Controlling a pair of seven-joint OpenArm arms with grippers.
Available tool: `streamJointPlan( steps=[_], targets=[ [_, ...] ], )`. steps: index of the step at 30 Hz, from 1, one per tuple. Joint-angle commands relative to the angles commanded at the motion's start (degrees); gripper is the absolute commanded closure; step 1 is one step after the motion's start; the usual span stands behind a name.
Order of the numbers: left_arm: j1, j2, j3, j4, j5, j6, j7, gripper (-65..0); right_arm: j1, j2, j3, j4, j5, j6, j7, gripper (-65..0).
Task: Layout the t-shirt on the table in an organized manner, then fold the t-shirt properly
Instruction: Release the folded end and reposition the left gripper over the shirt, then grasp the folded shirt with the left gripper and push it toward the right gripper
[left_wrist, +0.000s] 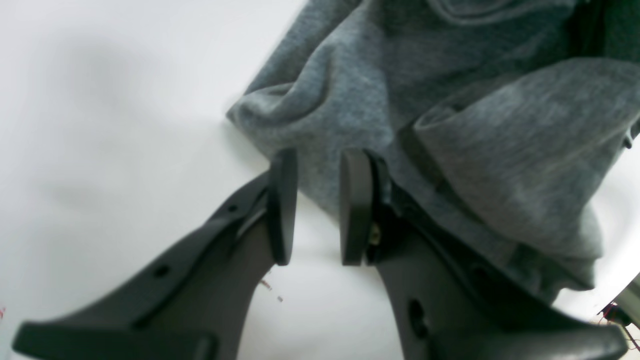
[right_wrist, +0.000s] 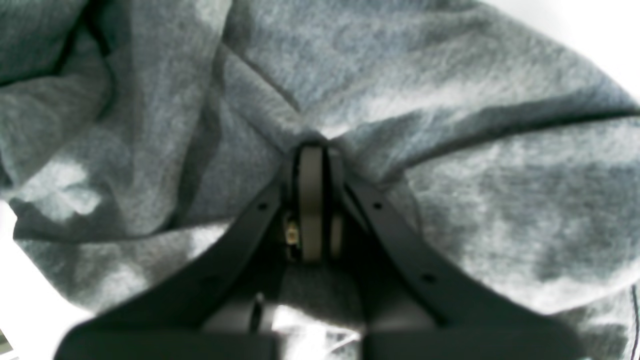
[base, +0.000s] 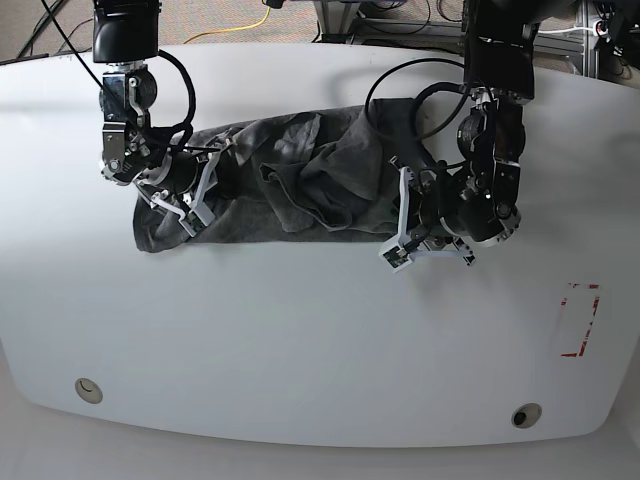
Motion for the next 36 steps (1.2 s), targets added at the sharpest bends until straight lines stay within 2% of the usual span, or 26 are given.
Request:
streamJointPlan(
  steps=[5, 12, 17, 21, 24, 27, 31, 36],
  targets=[
    [0.0, 1.6, 3.6, 0.0, -0.3, 0.0, 0.2, -12.5, 0.0, 0.0, 0.0, 0.0, 0.0, 0.00, 0.0, -1.9],
    [-1.5, 4.1, 10.4, 0.1, -3.4, 0.0, 1.5, -12.6, 0.0, 0.0, 0.0, 0.0, 0.0, 0.00, 0.0, -1.9],
    [-3.8, 6.4, 14.8, 0.1, -8.6, 0.0, 1.5, -12.6, 0.0, 0.0, 0.0, 0.0, 0.0, 0.00, 0.0, -1.9],
    [-4.0, 7.5, 15.6, 0.0, -12.7, 0.0, 1.5, -12.6, 0.0, 0.0, 0.0, 0.0, 0.0, 0.00, -0.1, -1.9],
    [-4.7, 8.1, 15.6, 0.0, -14.0, 0.0, 1.5, -12.6, 0.0, 0.0, 0.0, 0.0, 0.0, 0.00, -0.1, -1.9],
    [-5.5, 8.2, 15.3, 0.3, -13.3, 0.0, 1.5, -12.6, 0.0, 0.0, 0.0, 0.0, 0.0, 0.00, -0.1, -1.9],
    [-6.0, 7.6, 11.5, 0.4, -8.8, 0.0, 1.5, -12.6, 0.0, 0.0, 0.1, 0.0, 0.0, 0.00, -0.1, -1.9],
    [-6.4, 4.6, 6.8, 0.4, -4.5, 0.0, 1.1, -12.6, 0.0, 0.0, 0.2, 0.0, 0.0, 0.00, -0.1, -1.9]
  ],
)
